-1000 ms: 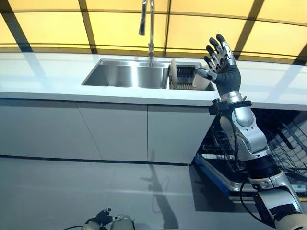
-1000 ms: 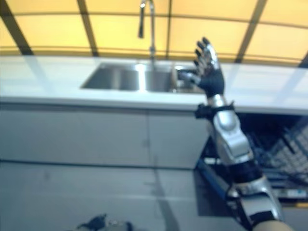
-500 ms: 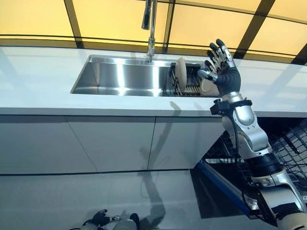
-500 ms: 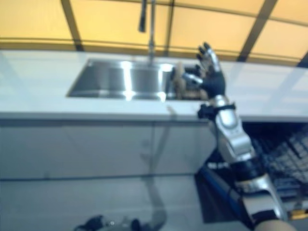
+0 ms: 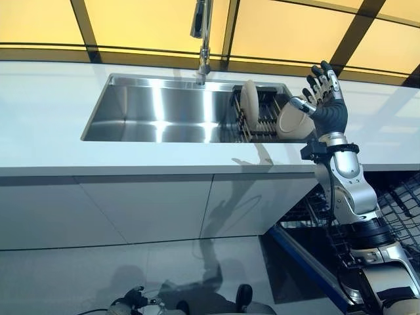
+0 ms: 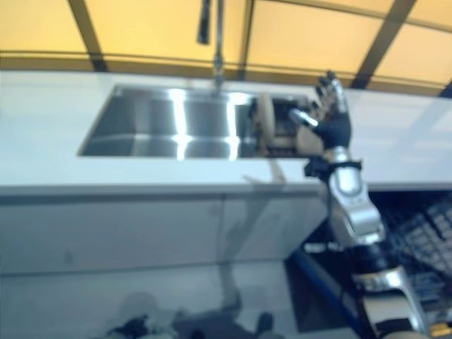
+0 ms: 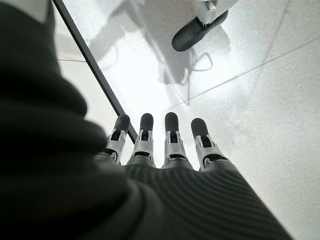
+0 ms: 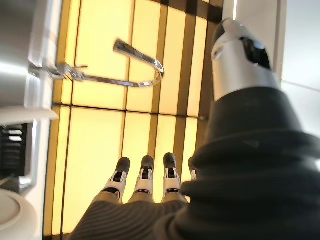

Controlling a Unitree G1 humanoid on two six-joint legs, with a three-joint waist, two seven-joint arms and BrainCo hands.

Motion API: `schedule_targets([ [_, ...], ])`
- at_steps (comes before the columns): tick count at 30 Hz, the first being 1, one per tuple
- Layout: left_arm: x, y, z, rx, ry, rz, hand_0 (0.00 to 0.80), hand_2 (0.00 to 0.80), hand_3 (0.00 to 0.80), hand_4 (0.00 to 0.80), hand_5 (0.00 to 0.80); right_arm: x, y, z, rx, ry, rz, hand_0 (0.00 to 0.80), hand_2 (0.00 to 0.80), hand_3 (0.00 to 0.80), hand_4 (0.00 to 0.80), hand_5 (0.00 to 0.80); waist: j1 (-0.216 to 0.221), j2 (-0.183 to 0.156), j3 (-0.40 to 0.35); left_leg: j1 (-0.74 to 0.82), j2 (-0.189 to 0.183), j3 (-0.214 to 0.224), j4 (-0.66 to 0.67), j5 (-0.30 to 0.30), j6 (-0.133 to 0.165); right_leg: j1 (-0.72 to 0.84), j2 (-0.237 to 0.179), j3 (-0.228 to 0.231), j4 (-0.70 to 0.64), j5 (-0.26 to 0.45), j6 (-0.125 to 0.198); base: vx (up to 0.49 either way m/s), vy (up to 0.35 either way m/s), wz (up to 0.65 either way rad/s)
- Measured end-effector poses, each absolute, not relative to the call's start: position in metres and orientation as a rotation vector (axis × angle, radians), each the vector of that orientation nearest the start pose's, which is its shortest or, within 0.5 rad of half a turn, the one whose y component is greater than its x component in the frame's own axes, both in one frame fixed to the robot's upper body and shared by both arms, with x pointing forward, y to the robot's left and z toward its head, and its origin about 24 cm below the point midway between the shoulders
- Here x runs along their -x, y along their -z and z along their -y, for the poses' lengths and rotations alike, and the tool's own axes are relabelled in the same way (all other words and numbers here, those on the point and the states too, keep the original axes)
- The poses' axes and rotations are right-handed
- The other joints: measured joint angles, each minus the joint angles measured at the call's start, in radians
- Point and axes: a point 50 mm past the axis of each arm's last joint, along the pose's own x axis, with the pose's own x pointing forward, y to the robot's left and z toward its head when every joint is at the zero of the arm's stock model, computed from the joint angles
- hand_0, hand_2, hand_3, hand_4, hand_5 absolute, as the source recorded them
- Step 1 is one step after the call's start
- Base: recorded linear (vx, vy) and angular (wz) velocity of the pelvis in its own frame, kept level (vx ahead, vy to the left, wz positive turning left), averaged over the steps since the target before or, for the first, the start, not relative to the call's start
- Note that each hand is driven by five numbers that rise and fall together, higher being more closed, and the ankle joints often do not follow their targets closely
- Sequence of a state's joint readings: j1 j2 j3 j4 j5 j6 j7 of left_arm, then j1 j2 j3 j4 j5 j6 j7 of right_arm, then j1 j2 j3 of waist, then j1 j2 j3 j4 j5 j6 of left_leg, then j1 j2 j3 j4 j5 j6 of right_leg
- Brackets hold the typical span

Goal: Take plates into dishwasher

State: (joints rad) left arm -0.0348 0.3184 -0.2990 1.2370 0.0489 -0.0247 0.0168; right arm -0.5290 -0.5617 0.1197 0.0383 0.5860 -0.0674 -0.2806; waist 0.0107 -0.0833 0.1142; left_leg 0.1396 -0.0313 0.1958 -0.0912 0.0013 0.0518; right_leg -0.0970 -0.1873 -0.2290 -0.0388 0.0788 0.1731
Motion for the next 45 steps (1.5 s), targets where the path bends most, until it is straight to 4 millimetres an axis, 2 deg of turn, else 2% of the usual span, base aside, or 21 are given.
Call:
schedule_targets([
  [1, -0.098, 0.154, -0.254, -0.521, 0.084, -1.210, 0.000, 0.000, 0.000, 0.000, 0.000, -0.325, -0.205, 0.201, -0.068, 0.050, 0.469, 0.000, 0.000, 0.000, 0.000, 0.000, -0.002, -0.014, -0.009, 0.006, -0.009, -0.008, 0.000, -0.005, -0.007, 0.007, -0.002, 0.005, -0.006, -0.002, 0.001, 0.234, -0.127, 0.32],
  [2, -0.092, 0.155, -0.255, -0.522, 0.088, -1.225, 0.000, 0.000, 0.000, 0.000, 0.000, -0.325, -0.204, 0.202, -0.072, 0.059, 0.466, 0.000, 0.000, 0.000, 0.000, 0.000, -0.024, -0.029, -0.023, 0.020, -0.012, -0.038, 0.001, -0.014, -0.031, 0.021, 0.006, 0.031, -0.007, 0.053, -0.027, 0.265, -0.173, 0.50],
  [6, -0.084, 0.157, -0.253, -0.513, 0.116, -1.246, 0.000, 0.000, 0.000, 0.000, 0.000, -0.324, -0.201, 0.206, -0.072, 0.078, 0.454, 0.000, 0.000, 0.000, 0.000, 0.000, -0.051, -0.006, -0.033, 0.024, 0.041, -0.104, 0.007, -0.026, -0.077, 0.042, 0.083, 0.066, 0.000, 0.067, -0.035, 0.278, -0.220, 0.26],
  [7, -0.084, 0.157, -0.252, -0.517, 0.127, -1.247, 0.000, 0.000, 0.000, 0.000, 0.000, -0.324, -0.201, 0.206, -0.071, 0.078, 0.451, 0.000, 0.000, 0.000, 0.000, 0.000, -0.050, -0.002, -0.030, 0.024, 0.047, -0.113, 0.007, -0.028, -0.088, 0.041, 0.096, 0.070, -0.003, 0.071, -0.051, 0.251, -0.251, -0.11],
  [10, -0.088, 0.157, -0.249, -0.518, 0.146, -1.239, 0.000, 0.000, 0.000, 0.000, 0.000, -0.325, -0.200, 0.206, -0.067, 0.075, 0.439, 0.000, 0.000, 0.000, 0.000, 0.000, -0.059, 0.019, -0.012, 0.028, 0.072, -0.122, 0.007, -0.034, -0.098, 0.056, 0.113, 0.070, -0.005, 0.076, -0.070, 0.238, -0.271, 0.02],
  [12, -0.092, 0.157, -0.250, -0.521, 0.143, -1.232, 0.000, 0.000, 0.000, 0.000, 0.000, -0.325, -0.199, 0.206, -0.065, 0.071, 0.436, 0.000, 0.000, 0.000, 0.000, 0.000, -0.080, 0.025, -0.003, 0.043, 0.074, -0.144, 0.007, -0.039, -0.101, 0.097, 0.115, 0.067, -0.036, 0.070, -0.079, 0.289, -0.363, 0.24],
  [14, -0.098, 0.155, -0.250, -0.522, 0.140, -1.217, 0.000, 0.000, 0.000, 0.000, 0.000, -0.324, -0.200, 0.206, -0.064, 0.070, 0.439, 0.000, 0.000, 0.000, 0.000, 0.000, -0.077, 0.026, -0.001, 0.046, 0.080, -0.148, 0.006, -0.043, -0.105, 0.107, 0.118, 0.058, -0.046, 0.065, -0.090, 0.294, -0.288, 0.17],
  [18, -0.098, 0.157, -0.242, -0.507, 0.153, -1.210, 0.000, 0.000, 0.000, 0.000, 0.000, -0.325, -0.203, 0.205, -0.063, 0.066, 0.444, 0.000, 0.000, 0.000, 0.000, 0.000, -0.073, 0.028, 0.001, 0.056, 0.100, -0.154, 0.018, -0.055, -0.122, 0.123, 0.137, 0.043, -0.045, 0.044, -0.146, 0.297, -0.251, 0.10],
  [21, -0.101, 0.157, -0.237, -0.497, 0.162, -1.187, 0.000, 0.000, 0.000, 0.000, 0.000, -0.326, -0.203, 0.205, -0.061, 0.064, 0.442, 0.000, 0.000, 0.000, 0.000, 0.000, -0.072, 0.022, 0.006, 0.001, 0.103, -0.171, 0.133, -0.090, -0.152, 0.134, 0.138, 0.032, -0.044, 0.031, -0.162, 0.181, -0.188, 0.25],
  [24, -0.104, 0.158, -0.233, -0.487, 0.162, -1.161, 0.000, 0.000, 0.000, 0.000, 0.000, -0.326, -0.204, 0.204, -0.056, 0.046, 0.445, 0.000, 0.000, 0.000, 0.000, 0.000, -0.049, 0.021, 0.017, -0.097, 0.095, -0.173, 0.355, -0.101, -0.167, 0.149, 0.136, 0.035, -0.038, 0.007, -0.190, 0.146, -0.194, 0.14],
  [26, -0.106, 0.156, -0.234, -0.471, 0.131, -1.143, 0.000, 0.000, 0.000, 0.000, 0.000, -0.326, -0.205, 0.203, -0.056, 0.046, 0.449, 0.000, 0.000, 0.000, 0.000, 0.000, -0.030, 0.022, 0.026, -0.210, 0.095, -0.187, 0.586, -0.069, -0.198, 0.160, 0.137, 0.052, -0.031, -0.005, -0.208, 0.119, -0.092, -0.04],
  [27, -0.111, 0.155, -0.234, -0.469, 0.128, -1.123, 0.000, 0.000, 0.000, 0.000, 0.000, -0.326, -0.206, 0.204, -0.053, 0.050, 0.452, 0.000, 0.000, 0.000, 0.000, 0.000, -0.022, 0.020, 0.036, -0.261, 0.097, -0.198, 0.673, -0.045, -0.194, 0.170, 0.136, 0.056, -0.034, -0.007, -0.222, 0.123, -0.009, 0.01],
  [28, -0.115, 0.154, -0.233, -0.467, 0.131, -1.103, 0.000, 0.000, 0.000, 0.000, 0.000, -0.326, -0.206, 0.204, -0.056, 0.055, 0.452, 0.000, 0.000, 0.000, 0.000, 0.000, -0.018, 0.014, 0.042, -0.295, 0.102, -0.196, 0.714, -0.041, -0.168, 0.176, 0.137, 0.053, -0.040, -0.006, -0.226, 0.146, 0.049, -0.07],
  [31, -0.118, 0.153, -0.231, -0.467, 0.137, -1.089, 0.000, 0.000, 0.000, 0.000, 0.000, -0.327, -0.207, 0.200, -0.055, 0.058, 0.452, 0.000, 0.000, 0.000, 0.000, 0.000, -0.021, 0.016, 0.043, -0.283, 0.102, -0.134, 0.498, -0.040, -0.163, 0.182, 0.142, 0.040, -0.052, -0.010, -0.234, 0.151, 0.077, -0.07],
  [33, -0.120, 0.152, -0.230, -0.469, 0.139, -1.094, 0.000, 0.000, 0.000, 0.000, 0.000, -0.327, -0.208, 0.204, -0.039, 0.086, 0.451, 0.000, 0.000, 0.000, 0.000, 0.000, -0.023, 0.022, 0.045, -0.246, 0.101, -0.100, 0.295, -0.017, -0.140, 0.185, 0.158, 0.024, -0.051, -0.012, -0.239, 0.111, 0.064, 0.04],
  [36, -0.116, 0.154, -0.227, -0.474, 0.153, -1.119, 0.000, 0.000, 0.000, 0.000, 0.000, -0.327, -0.208, 0.210, -0.021, 0.113, 0.445, 0.000, 0.000, 0.000, 0.000, 0.000, -0.021, 0.027, 0.045, -0.213, 0.098, -0.088, 0.202, 0.006, -0.119, 0.203, 0.190, 0.022, -0.052, -0.025, -0.245, 0.100, 0.096, 0.00],
  [37, -0.116, 0.155, -0.227, -0.473, 0.154, -1.123, 0.000, 0.000, 0.000, 0.000, 0.000, -0.327, -0.209, 0.211, -0.013, 0.115, 0.447, 0.000, 0.000, 0.000, 0.000, 0.000, -0.021, 0.028, 0.044, -0.197, 0.095, -0.087, 0.172, 0.008, -0.116, 0.207, 0.196, 0.021, -0.051, -0.029, -0.239, 0.091, 0.091, -0.05],
  [38, -0.115, 0.155, -0.226, -0.475, 0.160, -1.127, 0.000, 0.000, 0.000, 0.000, 0.000, -0.327, -0.209, 0.213, -0.011, 0.119, 0.447, 0.000, 0.000, 0.000, 0.000, 0.000, -0.022, 0.033, 0.043, -0.177, 0.094, -0.089, 0.133, 0.041, -0.109, 0.212, 0.202, 0.021, -0.050, -0.033, -0.230, 0.083, 0.086, 0.01],
  [39, -0.115, 0.156, -0.224, -0.478, 0.169, -1.131, 0.000, 0.000, 0.000, 0.000, 0.000, -0.327, -0.209, 0.216, -0.011, 0.124, 0.441, 0.000, 0.000, 0.000, 0.000, 0.000, -0.024, 0.036, 0.042, -0.164, 0.091, -0.087, 0.111, 0.082, -0.088, 0.219, 0.201, 0.023, -0.050, -0.039, -0.219, 0.076, 0.069, 0.01],
  [42, -0.117, 0.155, -0.224, -0.483, 0.170, -1.128, 0.000, 0.000, 0.000, 0.000, 0.000, -0.330, -0.212, 0.238, -0.025, 0.176, 0.410, 0.000, 0.000, 0.000, 0.000, 0.000, -0.022, 0.028, 0.032, -0.123, 0.052, -0.086, 0.042, 0.103, -0.062, 0.231, 0.171, 0.024, -0.050, -0.050, -0.179, 0.054, 0.061, 0.09],
  [45, -0.114, 0.155, -0.228, -0.474, 0.147, -1.141, 0.000, 0.000, 0.000, 0.000, 0.000, -0.336, -0.216, 0.252, -0.084, 0.215, 0.383, 0.000, 0.000, 0.000, 0.000, 0.000, -0.021, 0.026, 0.029, -0.107, 0.030, -0.086, 0.008, 0.114, -0.046, 0.231, 0.152, 0.024, -0.049, -0.053, -0.163, 0.021, 0.046, 0.07],
])
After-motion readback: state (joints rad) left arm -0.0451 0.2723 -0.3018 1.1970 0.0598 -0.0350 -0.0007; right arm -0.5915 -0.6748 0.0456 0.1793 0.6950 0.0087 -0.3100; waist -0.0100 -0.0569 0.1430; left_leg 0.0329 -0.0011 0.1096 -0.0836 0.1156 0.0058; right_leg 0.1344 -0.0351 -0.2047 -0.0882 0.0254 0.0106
